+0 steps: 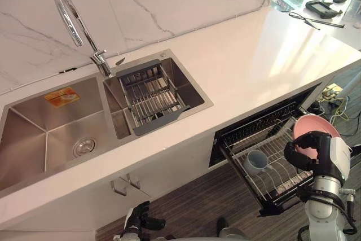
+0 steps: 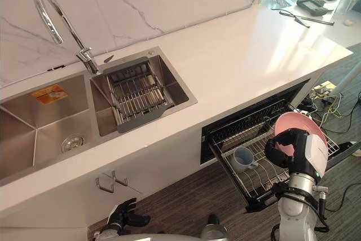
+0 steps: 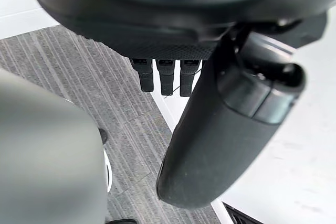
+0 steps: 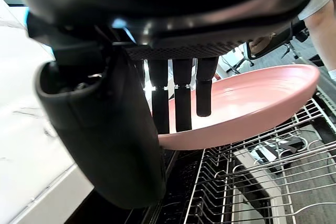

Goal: Walk over to the sink, pick up the cup, carry it to the dishwasher, place the cup inside the dishwasher, then close the dishwasher door

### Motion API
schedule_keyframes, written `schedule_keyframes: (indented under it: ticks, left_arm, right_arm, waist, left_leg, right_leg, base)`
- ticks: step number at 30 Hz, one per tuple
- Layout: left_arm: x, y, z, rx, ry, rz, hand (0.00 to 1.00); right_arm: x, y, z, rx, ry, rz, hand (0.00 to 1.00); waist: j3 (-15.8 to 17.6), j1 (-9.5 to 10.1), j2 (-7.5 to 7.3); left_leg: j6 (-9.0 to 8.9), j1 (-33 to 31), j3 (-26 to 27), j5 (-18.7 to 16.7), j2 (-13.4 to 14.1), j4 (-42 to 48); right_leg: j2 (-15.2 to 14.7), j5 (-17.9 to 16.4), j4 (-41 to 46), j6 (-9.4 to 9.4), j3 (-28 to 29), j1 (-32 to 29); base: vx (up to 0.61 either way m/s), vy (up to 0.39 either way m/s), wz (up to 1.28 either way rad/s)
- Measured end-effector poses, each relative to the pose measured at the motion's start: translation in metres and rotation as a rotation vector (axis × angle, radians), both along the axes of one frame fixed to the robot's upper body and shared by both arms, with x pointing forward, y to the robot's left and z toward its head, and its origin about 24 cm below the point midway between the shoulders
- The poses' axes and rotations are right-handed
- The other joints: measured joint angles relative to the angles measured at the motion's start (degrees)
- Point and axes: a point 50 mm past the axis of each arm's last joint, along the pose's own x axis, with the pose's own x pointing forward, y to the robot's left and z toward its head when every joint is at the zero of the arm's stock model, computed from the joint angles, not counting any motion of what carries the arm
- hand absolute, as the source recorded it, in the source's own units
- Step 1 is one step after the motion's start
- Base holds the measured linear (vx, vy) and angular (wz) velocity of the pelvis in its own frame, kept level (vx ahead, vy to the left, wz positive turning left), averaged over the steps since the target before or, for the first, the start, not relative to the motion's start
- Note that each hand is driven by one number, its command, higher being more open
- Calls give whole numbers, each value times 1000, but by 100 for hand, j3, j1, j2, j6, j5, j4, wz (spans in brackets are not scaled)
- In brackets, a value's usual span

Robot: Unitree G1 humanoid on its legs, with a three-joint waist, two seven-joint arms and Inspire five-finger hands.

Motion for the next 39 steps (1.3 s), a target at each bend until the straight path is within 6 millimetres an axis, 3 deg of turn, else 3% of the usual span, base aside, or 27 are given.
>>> schedule_keyframes:
  ticks: [4,6,18,32,33,39]
  left_arm:
    - [2,-5,1,-17,-13,-5,90]
    - [5,-6,2,-22,-31,-4,90]
    - [29,-10,12,-33,-140,-9,90]
    - [42,-16,19,-49,-197,-18,90]
    - [43,-16,20,-52,-202,-15,90]
    - [47,-18,21,-55,-215,-20,90]
  right_arm:
    - [3,-23,12,-65,1,-42,30]
    - [11,-31,16,-71,-17,-65,30]
    - [57,-51,49,-100,-120,-62,30]
    - [93,-51,46,-42,-68,-11,30]
    - [96,-50,49,-38,-78,-5,90]
    - [105,-42,54,-36,-104,38,90]
  waist:
    - [239,-62,286]
    - [402,-97,361]
    - [1132,-139,486]
    - [1438,-90,619]
    - [1481,-84,620]
    - [1542,-62,629]
  left_leg:
    - [87,-292,3,64,-80,29]
    - [127,-495,3,89,-159,91]
    - [219,-1014,-48,132,-323,202]
    - [218,-1384,-437,131,-401,405]
    - [218,-1394,-455,131,-405,423]
    - [219,-1484,-541,132,-416,486]
  right_leg:
    - [-146,-122,529,2,40,-520]
    - [-246,-227,871,19,81,-856]
    - [-458,-337,1331,81,183,-1549]
    - [-581,-340,1429,93,15,-1731]
    - [-589,-340,1438,93,4,-1731]
    - [-618,-335,1443,97,-83,-1734]
  base:
    - [-75,20,1]
    - [-62,35,3]
    - [-14,11,1]
    - [-3,16,9]
    - [-12,15,6]
    - [-7,17,8]
